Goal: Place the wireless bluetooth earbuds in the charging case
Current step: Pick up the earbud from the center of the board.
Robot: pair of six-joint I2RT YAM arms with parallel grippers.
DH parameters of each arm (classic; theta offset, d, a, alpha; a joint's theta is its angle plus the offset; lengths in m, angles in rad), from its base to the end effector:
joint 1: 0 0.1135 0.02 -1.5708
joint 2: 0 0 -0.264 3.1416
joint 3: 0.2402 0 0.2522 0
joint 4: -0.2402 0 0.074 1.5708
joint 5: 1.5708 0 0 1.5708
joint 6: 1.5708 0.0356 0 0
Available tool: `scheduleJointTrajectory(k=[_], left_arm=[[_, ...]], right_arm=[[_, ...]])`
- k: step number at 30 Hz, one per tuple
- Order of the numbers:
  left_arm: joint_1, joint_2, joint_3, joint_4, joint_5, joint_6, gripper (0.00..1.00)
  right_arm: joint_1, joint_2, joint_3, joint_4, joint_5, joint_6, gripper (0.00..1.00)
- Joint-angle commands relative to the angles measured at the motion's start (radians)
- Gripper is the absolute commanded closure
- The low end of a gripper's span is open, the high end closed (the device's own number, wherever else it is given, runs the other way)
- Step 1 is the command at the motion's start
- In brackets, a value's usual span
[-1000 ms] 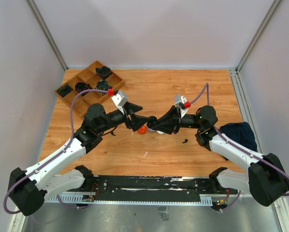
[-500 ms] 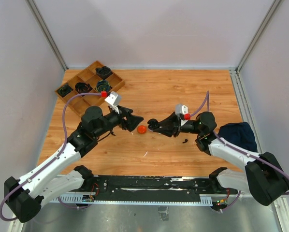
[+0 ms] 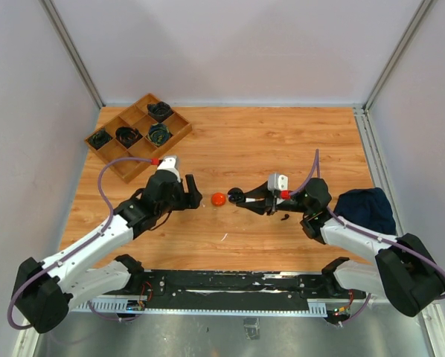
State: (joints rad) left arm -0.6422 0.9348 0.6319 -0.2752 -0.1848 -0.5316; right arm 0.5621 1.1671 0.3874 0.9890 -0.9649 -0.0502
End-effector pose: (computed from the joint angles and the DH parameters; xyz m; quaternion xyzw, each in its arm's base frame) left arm 0.1690 -0.1183 0.2505 0.0045 0.8767 -0.1950 0.4398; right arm 0.1747 0.1446 0.2463 -0.5118 0.4230 0.4568 0.5921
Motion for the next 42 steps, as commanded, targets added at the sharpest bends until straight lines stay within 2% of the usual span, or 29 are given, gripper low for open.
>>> scheduleJointTrajectory(k=[1,8,13,19,33,42], left_arm=[[0.041,0.067,-0.008,-0.087,-0.132,-0.100,0.21],[0.113,0.173,-0.016,-0.090,-0.187,-0.159,0.27],[0.149,0.245,-0.011,-0.075,-0.208,-0.147,0.40],[0.167,0.323,0.005,-0.066,-0.238,-0.112,0.50],[0.200,0.476,0.039,0.020,-0.167,-0.034,0.54],[0.200,0.537,0.093,0.000,-0.073,0.035,0.61]], right_arm=[[0.024,0.006,-0.026,0.080,0.018,-0.025,0.88],[0.030,-0.008,-0.049,0.095,0.039,-0.015,0.87],[0.034,-0.010,-0.049,0.082,0.046,-0.016,0.87],[0.038,-0.002,-0.043,0.081,0.048,-0.010,0.87],[0.041,-0.008,-0.038,0.055,0.048,-0.016,0.87],[0.043,-0.012,-0.036,0.050,0.046,-0.016,0.87]])
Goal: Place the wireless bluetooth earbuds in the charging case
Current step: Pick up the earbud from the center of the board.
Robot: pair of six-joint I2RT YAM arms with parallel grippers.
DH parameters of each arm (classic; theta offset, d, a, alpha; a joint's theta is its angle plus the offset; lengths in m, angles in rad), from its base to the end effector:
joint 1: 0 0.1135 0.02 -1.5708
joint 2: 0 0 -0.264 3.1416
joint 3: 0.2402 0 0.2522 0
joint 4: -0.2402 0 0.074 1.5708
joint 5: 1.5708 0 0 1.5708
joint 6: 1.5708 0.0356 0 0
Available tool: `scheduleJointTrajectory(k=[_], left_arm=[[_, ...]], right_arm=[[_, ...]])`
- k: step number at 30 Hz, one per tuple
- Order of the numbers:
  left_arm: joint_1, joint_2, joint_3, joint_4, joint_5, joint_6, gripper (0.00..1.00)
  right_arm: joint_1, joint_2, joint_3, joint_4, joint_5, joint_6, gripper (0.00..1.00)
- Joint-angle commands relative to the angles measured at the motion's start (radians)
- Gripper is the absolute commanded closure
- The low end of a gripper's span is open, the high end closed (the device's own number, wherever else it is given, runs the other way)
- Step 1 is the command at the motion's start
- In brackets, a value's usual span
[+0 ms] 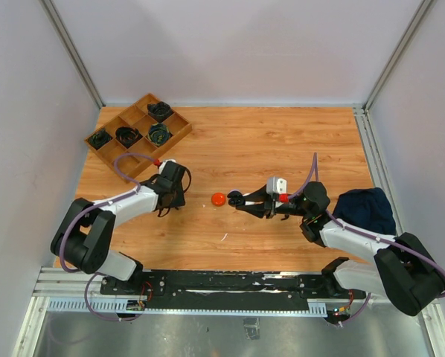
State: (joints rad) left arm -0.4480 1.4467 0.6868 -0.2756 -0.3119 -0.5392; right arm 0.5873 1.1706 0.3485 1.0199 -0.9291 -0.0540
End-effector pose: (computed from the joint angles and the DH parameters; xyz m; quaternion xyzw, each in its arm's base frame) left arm 0.2402 -0.1033 0.1574 -0.0845 0.9498 0.0081 0.3010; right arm 0.1684 0.1464 0.2368 -0.5075 0.4286 0.4561 0.5922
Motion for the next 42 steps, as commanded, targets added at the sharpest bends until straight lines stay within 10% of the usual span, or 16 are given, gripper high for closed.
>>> scheduleJointTrajectory(k=[1,42], left_arm=[[0.006,0.030,0.047,-0.009,0.066,0.048,0.62],[-0.031,0.187,0.189,-0.234,0.106,0.139,0.70]], right_arm=[[0.017,-0.015,0.003,0.017,0.010,-0.012,0.87],[0.018,-0.019,0.012,-0.007,0.012,-0.019,0.86]])
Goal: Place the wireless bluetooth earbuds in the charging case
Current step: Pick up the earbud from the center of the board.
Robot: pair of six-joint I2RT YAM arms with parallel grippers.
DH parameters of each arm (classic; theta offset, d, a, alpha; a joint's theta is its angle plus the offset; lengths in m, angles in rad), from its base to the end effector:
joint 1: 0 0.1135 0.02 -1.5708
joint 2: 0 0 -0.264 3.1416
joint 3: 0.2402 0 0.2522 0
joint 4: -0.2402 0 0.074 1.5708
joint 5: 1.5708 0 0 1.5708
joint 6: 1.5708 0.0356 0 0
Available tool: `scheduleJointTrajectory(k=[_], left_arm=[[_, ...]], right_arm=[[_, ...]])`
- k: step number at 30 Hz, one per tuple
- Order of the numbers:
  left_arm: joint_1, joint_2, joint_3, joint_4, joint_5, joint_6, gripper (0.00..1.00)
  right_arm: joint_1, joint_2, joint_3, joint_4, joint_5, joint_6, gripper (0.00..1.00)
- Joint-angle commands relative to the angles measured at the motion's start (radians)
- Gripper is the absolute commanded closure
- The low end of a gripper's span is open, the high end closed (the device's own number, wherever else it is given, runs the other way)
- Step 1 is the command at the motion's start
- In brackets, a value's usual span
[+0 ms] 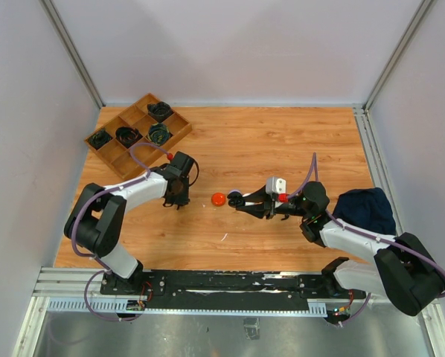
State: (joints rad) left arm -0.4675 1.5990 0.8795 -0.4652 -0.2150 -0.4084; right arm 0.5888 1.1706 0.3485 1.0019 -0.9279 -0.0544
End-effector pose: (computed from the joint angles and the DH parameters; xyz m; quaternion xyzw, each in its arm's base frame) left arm 0.2643 -0.1249 0.1603 0.0083 0.9759 0.0145 0.2174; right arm 0.1685 0.1468 0.2351 -0.5071 0.4351 0.4578 0.5865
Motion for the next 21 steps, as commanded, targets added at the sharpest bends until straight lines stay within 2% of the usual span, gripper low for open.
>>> scheduleJointTrajectory(k=[1,9,12,21], left_arm=[[-0.013,0.036,-0.002,-0.049,0.012,0.007,0.71],[-0.016,0.018,-0.006,-0.066,0.032,0.002,0.77],[-0.018,-0.018,-0.011,-0.065,0.037,-0.007,0.80],[-0.021,-0.179,-0.026,-0.006,0.046,-0.041,0.82]], right_arm=[[0.016,-0.020,0.012,0.011,0.010,-0.017,0.86],[0.016,-0.024,0.012,0.011,0.016,-0.019,0.86],[0.016,-0.029,0.009,0.014,0.025,-0.019,0.86],[0.016,-0.030,0.006,0.037,0.077,-0.014,0.86]])
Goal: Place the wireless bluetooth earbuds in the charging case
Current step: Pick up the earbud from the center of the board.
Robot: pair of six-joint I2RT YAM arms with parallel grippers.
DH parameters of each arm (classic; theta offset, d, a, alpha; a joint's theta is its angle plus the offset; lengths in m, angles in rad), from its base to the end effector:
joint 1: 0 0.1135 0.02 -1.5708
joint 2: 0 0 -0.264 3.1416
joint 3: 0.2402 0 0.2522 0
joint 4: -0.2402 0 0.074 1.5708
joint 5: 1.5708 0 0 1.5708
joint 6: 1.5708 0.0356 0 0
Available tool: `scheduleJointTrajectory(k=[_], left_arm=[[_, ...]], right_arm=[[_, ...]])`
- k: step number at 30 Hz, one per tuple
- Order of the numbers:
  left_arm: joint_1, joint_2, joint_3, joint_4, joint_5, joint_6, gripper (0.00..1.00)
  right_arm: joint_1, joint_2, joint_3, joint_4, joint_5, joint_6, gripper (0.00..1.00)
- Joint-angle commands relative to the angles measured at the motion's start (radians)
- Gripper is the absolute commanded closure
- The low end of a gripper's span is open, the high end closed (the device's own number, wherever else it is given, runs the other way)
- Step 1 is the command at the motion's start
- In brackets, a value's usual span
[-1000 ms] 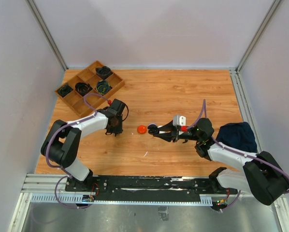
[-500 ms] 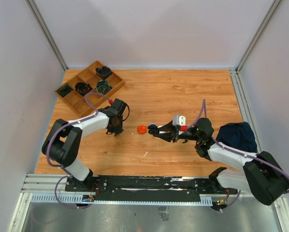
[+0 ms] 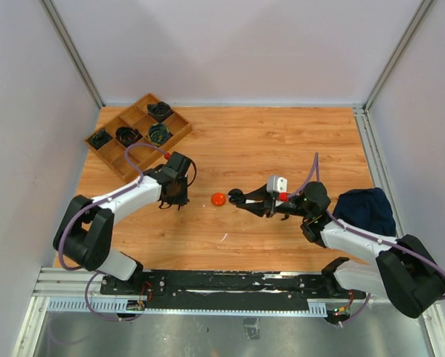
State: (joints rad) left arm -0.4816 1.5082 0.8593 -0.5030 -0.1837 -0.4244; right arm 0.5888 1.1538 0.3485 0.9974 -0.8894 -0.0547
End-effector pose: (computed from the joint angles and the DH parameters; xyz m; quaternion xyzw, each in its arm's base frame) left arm 0.2505 -0.1236 0.1772 0.0088 0.9742 -0.0100 0.2254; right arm 0.1682 0.1456 0.2382 -0.4965 0.4397 0.4477 0.5997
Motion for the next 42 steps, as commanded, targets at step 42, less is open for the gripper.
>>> scheduleJointTrajectory(k=[42], left_arm=[[-0.363,-0.582,-0.265,1.063,0.095,0.086,0.85]], right_arm=[[0.029,0.220,0.064,0.517,0.179,0.179,0.86]])
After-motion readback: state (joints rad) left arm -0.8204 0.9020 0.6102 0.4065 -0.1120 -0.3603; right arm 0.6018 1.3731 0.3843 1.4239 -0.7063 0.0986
